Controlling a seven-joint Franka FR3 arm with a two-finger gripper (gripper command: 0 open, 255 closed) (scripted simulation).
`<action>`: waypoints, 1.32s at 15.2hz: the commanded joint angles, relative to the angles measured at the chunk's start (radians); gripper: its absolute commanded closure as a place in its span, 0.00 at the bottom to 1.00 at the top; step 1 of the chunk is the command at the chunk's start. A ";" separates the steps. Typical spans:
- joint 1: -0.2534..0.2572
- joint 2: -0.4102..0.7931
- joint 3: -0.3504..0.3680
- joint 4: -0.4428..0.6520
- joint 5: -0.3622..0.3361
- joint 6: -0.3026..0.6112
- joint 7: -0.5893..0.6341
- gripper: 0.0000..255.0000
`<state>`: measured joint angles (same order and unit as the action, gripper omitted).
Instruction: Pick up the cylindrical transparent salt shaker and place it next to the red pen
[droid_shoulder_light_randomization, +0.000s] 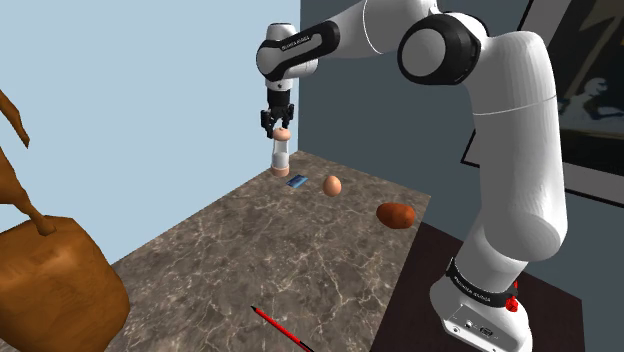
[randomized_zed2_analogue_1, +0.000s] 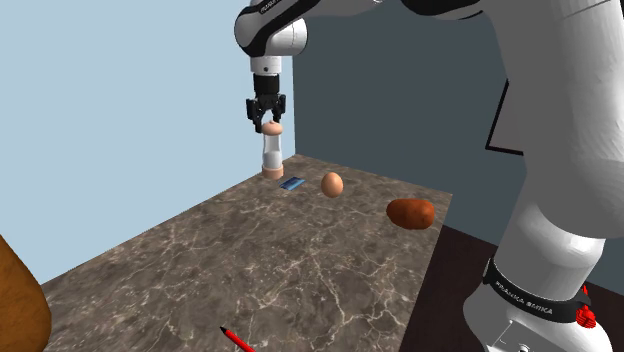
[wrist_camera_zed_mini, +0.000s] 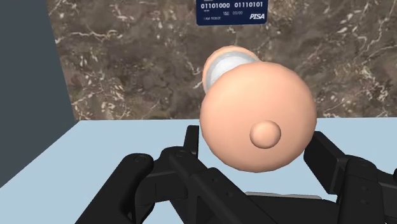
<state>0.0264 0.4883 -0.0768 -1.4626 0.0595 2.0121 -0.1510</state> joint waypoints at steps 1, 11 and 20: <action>-0.001 -0.007 -0.001 0.015 -0.001 -0.022 0.000 1.00; -0.002 -0.023 -0.002 0.124 -0.004 -0.148 0.004 1.00; 0.091 -0.206 0.028 -0.068 -0.034 -0.134 0.128 1.00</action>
<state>0.1064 0.3042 -0.0531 -1.5090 0.0294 1.8769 -0.0396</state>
